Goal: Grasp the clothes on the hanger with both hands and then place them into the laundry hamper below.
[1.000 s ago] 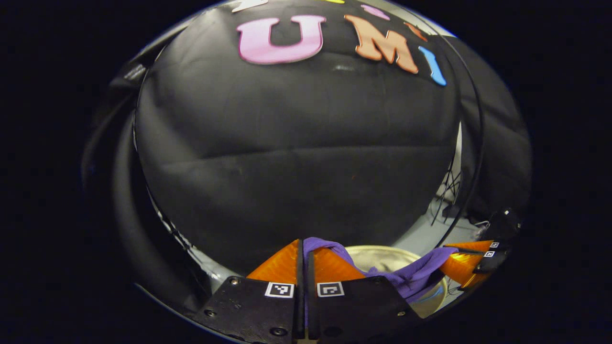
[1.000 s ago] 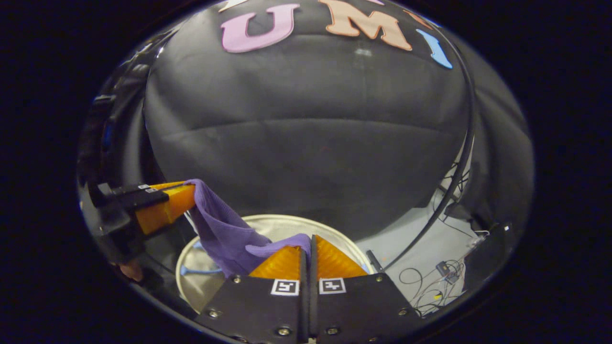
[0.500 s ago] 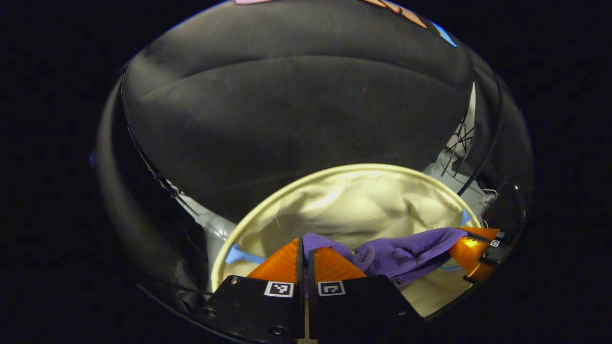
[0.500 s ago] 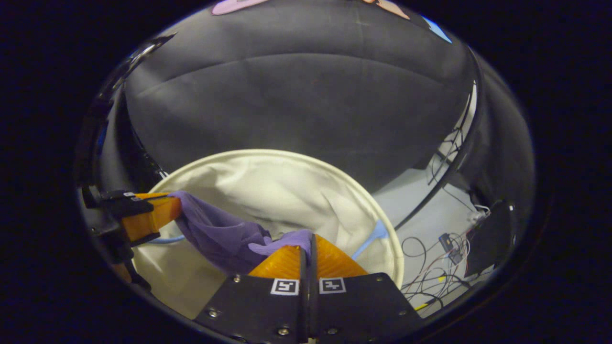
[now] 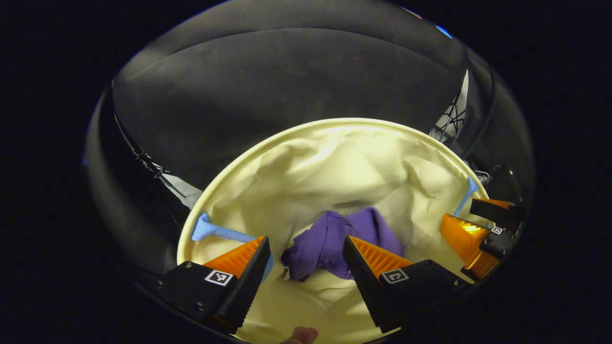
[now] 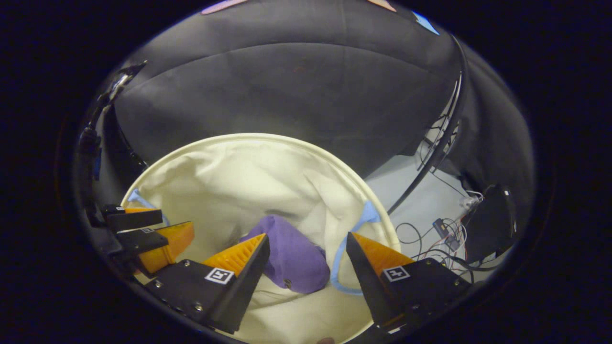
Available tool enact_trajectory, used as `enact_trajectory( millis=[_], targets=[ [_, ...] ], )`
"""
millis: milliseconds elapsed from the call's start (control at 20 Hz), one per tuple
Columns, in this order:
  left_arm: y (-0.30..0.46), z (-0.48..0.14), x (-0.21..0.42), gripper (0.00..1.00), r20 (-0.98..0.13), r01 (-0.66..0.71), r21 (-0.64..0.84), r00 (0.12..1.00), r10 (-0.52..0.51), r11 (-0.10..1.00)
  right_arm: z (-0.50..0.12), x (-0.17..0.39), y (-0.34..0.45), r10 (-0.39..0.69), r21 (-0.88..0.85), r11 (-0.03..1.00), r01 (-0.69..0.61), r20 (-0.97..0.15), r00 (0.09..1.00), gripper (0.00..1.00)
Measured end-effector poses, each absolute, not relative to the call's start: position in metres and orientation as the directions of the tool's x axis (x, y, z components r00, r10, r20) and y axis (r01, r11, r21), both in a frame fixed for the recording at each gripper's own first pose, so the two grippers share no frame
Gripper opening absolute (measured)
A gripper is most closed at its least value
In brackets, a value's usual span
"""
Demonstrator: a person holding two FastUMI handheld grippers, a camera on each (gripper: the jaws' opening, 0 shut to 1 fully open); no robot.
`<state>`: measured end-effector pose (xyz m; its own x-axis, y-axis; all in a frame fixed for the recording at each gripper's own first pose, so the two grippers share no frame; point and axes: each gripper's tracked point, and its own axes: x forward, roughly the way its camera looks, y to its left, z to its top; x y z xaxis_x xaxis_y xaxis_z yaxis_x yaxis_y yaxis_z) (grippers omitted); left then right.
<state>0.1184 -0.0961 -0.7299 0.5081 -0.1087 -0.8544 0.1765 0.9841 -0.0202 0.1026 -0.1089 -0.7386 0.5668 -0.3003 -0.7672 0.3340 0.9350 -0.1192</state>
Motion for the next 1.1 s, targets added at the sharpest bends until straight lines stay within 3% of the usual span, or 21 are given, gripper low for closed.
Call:
enact_trajectory(
  millis=[200, 300, 550, 600, 750, 850, 1100],
  targets=[
    [-0.089, -0.694, 0.115, 0.96, -0.823, 0.192, -0.014, 0.555, -0.120, 0.981, -0.703, 0.112, -0.094, -0.306, -0.126, 0.944, 0.305, -0.680, 0.666, 0.97],
    [-0.099, -0.669, 0.114, 0.96, -0.815, 0.212, -0.056, 0.555, -0.167, 0.976, -0.679, 0.110, -0.098, -0.334, -0.159, 0.938, 0.309, -0.662, 0.671, 0.97],
    [-0.092, -0.580, 0.142, 0.96, -0.702, 0.208, -0.077, 0.683, -0.201, 0.975, -0.601, 0.116, -0.107, -0.364, -0.063, 0.913, 0.402, -0.570, 0.736, 0.97],
    [-0.091, -0.562, 0.145, 0.96, -0.679, 0.200, -0.093, 0.704, -0.208, 0.975, -0.580, 0.119, -0.111, -0.369, -0.072, 0.915, 0.396, -0.546, 0.752, 0.94],
    [-0.082, -0.504, 0.154, 0.96, -0.611, 0.163, -0.144, 0.761, -0.218, 0.976, -0.510, 0.127, -0.126, -0.396, -0.121, 0.915, 0.385, -0.454, 0.798, 1.00],
    [-0.076, -0.467, 0.158, 0.95, -0.568, 0.155, -0.155, 0.794, -0.216, 0.976, -0.460, 0.132, -0.119, -0.397, -0.118, 0.916, 0.383, -0.403, 0.825, 0.97],
    [-0.058, -0.361, 0.167, 0.92, -0.409, 0.176, -0.083, 0.892, -0.195, 0.981, -0.336, 0.123, -0.087, -0.377, -0.140, 0.926, 0.352, -0.247, 0.893, 0.93]
  ],
)
